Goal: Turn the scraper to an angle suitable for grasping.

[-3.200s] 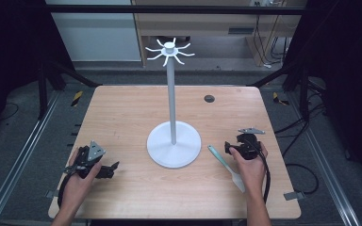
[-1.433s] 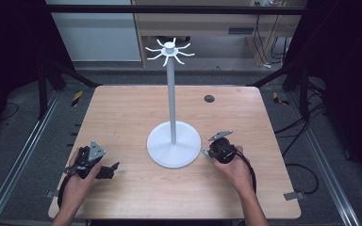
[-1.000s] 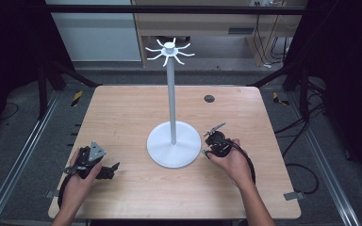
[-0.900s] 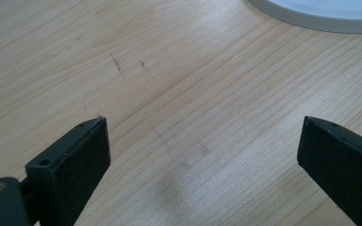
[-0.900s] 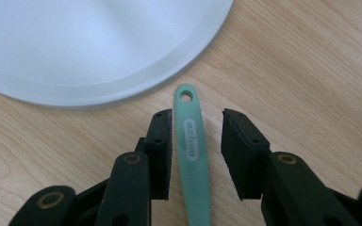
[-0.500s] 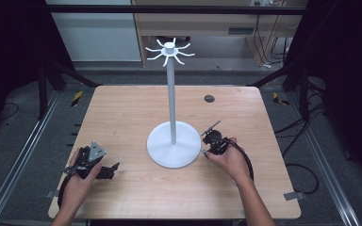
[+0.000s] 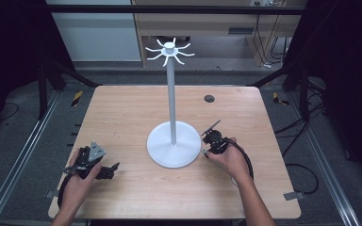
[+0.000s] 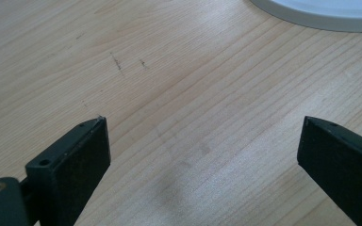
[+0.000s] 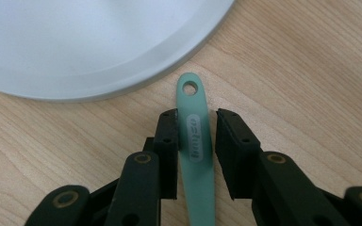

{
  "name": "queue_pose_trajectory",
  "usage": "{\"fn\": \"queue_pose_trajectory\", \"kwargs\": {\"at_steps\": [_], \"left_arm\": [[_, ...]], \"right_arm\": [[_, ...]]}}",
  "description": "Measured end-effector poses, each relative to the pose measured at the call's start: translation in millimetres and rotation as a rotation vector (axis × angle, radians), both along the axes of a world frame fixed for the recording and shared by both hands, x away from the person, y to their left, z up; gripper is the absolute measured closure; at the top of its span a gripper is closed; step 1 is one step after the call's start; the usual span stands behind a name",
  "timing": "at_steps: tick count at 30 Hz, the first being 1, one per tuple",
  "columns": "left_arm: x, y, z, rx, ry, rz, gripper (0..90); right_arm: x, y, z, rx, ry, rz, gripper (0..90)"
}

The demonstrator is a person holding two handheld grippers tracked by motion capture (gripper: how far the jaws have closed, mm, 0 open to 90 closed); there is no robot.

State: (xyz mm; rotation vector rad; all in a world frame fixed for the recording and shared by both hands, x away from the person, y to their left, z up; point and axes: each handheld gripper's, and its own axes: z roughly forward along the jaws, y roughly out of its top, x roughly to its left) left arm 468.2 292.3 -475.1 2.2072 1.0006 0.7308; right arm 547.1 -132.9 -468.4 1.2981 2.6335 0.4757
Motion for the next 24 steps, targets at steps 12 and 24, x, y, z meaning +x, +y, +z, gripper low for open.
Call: {"fn": "queue_pose_trajectory", "kwargs": {"at_steps": [12, 24], "left_arm": [[0.0, -0.3, 0.0, 0.003, 0.000, -0.002, 2.9], [0.0, -0.5, -0.2, 0.002, 0.003, -0.001, 2.9]], "right_arm": [[1.1, 1.7, -1.0, -0.018, 0.005, 0.028, 73.9], [-16.1, -24.2, 40.0, 0.127, -0.135, -0.022, 74.4]]}}
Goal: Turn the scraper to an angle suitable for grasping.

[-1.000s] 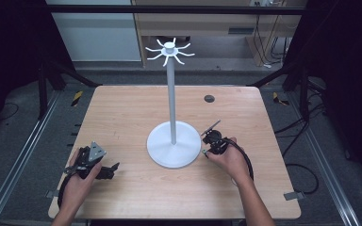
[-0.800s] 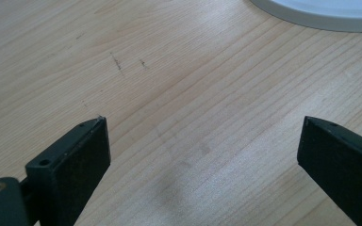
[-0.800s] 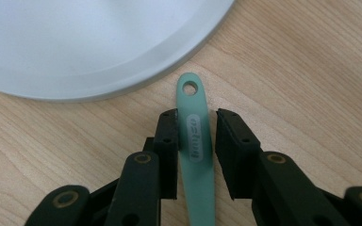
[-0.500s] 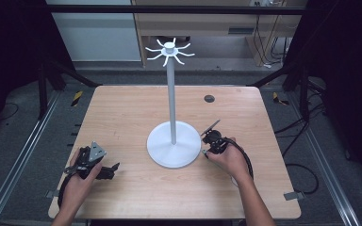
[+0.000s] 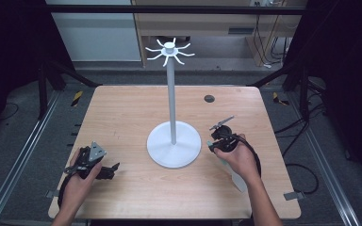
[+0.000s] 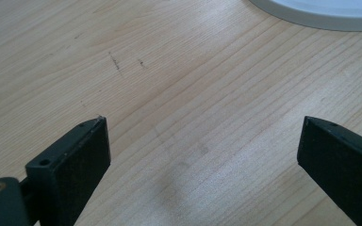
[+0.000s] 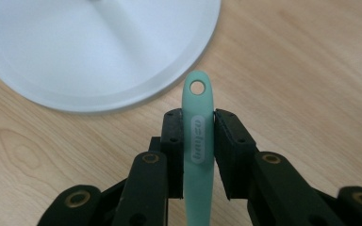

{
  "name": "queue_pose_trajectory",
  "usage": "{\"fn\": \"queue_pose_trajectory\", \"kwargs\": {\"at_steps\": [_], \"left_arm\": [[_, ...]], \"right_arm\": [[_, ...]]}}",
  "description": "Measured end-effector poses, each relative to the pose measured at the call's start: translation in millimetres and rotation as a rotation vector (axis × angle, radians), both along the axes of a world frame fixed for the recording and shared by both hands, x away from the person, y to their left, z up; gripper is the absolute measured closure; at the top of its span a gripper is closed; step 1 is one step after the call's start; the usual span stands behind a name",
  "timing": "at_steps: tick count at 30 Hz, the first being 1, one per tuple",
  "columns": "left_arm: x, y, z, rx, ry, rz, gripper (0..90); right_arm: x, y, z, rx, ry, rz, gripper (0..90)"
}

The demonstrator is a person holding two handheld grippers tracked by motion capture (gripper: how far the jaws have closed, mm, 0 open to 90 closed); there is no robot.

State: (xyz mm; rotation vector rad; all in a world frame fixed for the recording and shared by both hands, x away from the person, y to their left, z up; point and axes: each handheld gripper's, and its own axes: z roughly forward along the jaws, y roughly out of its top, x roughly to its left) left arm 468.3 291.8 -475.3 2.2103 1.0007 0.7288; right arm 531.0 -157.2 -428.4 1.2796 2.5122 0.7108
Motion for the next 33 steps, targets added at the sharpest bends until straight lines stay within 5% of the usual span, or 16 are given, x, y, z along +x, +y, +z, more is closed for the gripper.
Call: {"fn": "queue_pose_trajectory", "kwargs": {"at_steps": [15, 33], "left_arm": [[0.0, 1.3, 0.4, -0.001, 0.000, 0.006, 2.9], [-0.1, 1.4, 0.3, -0.001, 0.001, 0.006, 2.9]], "right_arm": [[-18.3, -27.2, 45.8, 0.140, -0.141, -0.049, 74.6], [-34.2, -26.0, 98.0, 0.208, -0.317, -0.049, 74.6]]}}
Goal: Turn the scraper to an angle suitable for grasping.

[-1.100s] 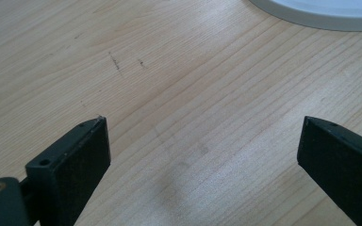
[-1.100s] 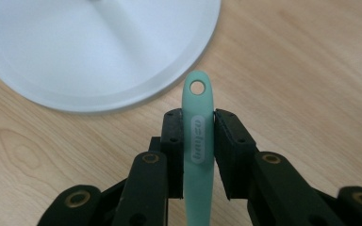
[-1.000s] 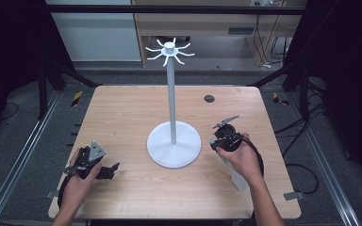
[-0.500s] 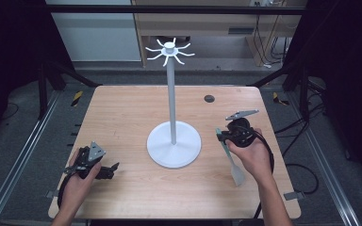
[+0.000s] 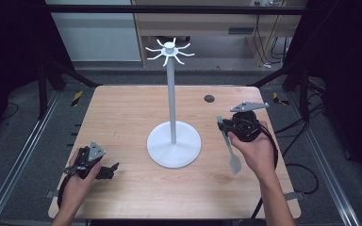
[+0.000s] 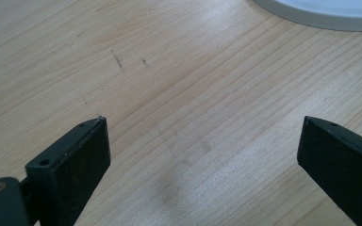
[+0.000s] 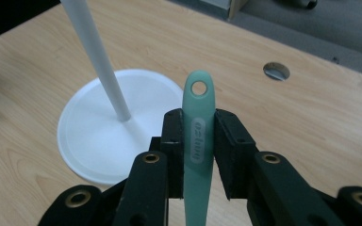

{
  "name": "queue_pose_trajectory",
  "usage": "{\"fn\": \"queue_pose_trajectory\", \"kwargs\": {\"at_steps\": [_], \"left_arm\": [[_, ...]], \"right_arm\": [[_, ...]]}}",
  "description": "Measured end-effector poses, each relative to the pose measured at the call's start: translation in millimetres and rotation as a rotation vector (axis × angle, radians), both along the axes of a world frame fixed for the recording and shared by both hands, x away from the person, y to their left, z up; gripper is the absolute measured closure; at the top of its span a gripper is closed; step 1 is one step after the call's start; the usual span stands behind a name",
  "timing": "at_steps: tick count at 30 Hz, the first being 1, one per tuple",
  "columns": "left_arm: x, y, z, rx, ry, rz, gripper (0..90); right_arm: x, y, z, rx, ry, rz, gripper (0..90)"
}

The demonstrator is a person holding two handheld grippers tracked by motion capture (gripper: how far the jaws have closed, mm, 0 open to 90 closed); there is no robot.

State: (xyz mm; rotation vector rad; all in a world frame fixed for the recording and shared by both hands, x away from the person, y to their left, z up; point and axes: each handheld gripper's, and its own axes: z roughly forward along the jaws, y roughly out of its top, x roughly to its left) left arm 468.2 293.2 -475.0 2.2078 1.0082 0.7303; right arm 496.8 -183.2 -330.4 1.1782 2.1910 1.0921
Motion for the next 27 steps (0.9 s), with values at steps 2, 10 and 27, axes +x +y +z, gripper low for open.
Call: {"fn": "queue_pose_trajectory", "kwargs": {"at_steps": [2, 10, 27], "left_arm": [[0.0, 0.2, 0.0, -0.001, 0.000, 0.001, 2.9], [0.0, 0.0, 0.0, -0.001, 0.000, 0.000, 2.9], [-0.2, 0.3, -0.2, -0.002, 0.000, -0.001, 2.9]], "right_arm": [[-1.0, 2.0, 5.6, 0.012, -0.024, 0.000, 74.6], [-6.3, 11.0, 25.8, 0.063, -0.105, 0.015, 74.6], [-19.3, 43.8, 68.2, 0.110, -0.238, 0.071, 74.6]]}}
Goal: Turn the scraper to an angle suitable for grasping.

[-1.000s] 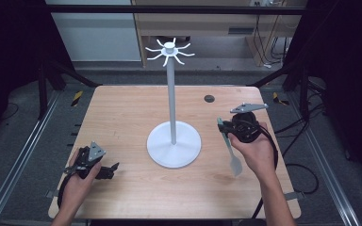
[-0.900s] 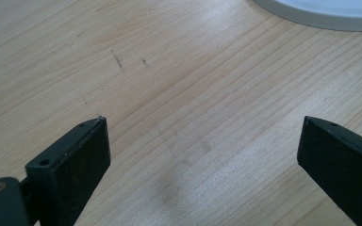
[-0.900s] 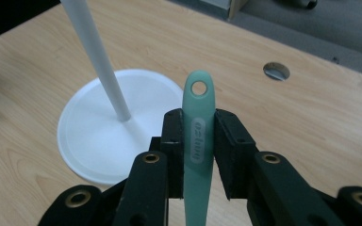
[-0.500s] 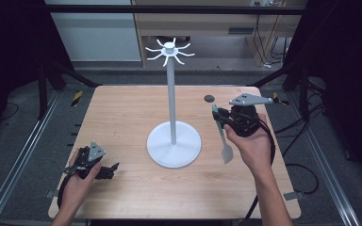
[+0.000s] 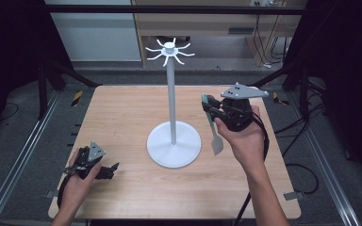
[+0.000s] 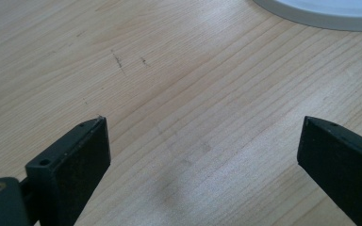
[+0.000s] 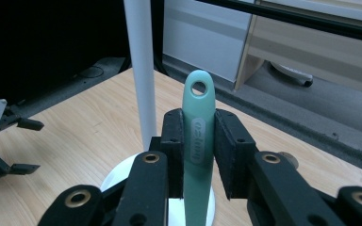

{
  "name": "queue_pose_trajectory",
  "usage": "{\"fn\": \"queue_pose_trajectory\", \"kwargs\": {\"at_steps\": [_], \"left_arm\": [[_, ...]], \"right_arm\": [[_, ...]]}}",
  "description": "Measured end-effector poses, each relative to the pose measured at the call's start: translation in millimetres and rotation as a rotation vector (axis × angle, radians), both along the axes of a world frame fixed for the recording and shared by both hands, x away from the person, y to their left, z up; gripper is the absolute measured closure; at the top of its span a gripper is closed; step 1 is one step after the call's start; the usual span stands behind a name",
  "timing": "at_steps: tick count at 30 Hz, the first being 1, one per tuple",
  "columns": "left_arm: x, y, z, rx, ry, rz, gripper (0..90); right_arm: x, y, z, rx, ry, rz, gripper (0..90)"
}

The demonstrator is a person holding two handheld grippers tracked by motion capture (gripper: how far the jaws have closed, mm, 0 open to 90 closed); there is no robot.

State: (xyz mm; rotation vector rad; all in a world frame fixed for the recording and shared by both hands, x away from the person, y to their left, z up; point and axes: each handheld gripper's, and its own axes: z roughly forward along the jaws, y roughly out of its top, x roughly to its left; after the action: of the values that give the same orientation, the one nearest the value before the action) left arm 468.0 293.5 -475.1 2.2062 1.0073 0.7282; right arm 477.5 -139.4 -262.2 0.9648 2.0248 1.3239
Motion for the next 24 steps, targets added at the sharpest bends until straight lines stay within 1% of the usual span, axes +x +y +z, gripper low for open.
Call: {"fn": "queue_pose_trajectory", "kwargs": {"at_steps": [6, 11, 12, 13, 16, 17, 19, 21, 24], "left_arm": [[0.0, -0.1, 0.0, 0.001, 0.000, 0.000, 2.9], [0.0, -0.1, 0.0, 0.001, 0.000, 0.000, 2.9], [0.0, -0.1, 0.0, 0.001, 0.000, 0.000, 2.9], [0.0, -0.1, 0.0, 0.001, 0.000, 0.000, 2.9], [0.0, -0.1, 0.0, 0.000, 0.000, 0.000, 2.9], [-0.1, -0.2, -0.1, 0.001, 0.000, -0.001, 2.9], [-0.1, -0.4, -0.1, 0.001, 0.001, -0.002, 2.9], [-0.1, -0.5, -0.1, 0.001, 0.000, -0.002, 2.9], [-0.1, -0.6, -0.2, 0.002, 0.002, -0.002, 2.9]], "right_arm": [[-3.2, 6.4, 5.7, 0.017, -0.021, 0.009, 74.6], [-7.3, 13.4, 15.0, 0.037, -0.044, 0.021, 74.6], [-7.3, 13.4, 15.0, 0.037, -0.044, 0.021, 74.6], [-8.5, 16.9, 19.3, 0.040, -0.062, 0.027, 74.6], [-9.6, 20.3, 23.8, 0.045, -0.072, 0.032, 74.5], [-10.4, 23.1, 27.8, 0.062, -0.079, 0.040, 74.5], [-10.8, 24.3, 29.4, 0.068, -0.082, 0.041, 74.5], [-11.6, 27.4, 33.8, 0.069, -0.094, 0.045, 74.5], [-11.3, 31.1, 40.4, 0.088, -0.111, 0.046, 74.5]]}}
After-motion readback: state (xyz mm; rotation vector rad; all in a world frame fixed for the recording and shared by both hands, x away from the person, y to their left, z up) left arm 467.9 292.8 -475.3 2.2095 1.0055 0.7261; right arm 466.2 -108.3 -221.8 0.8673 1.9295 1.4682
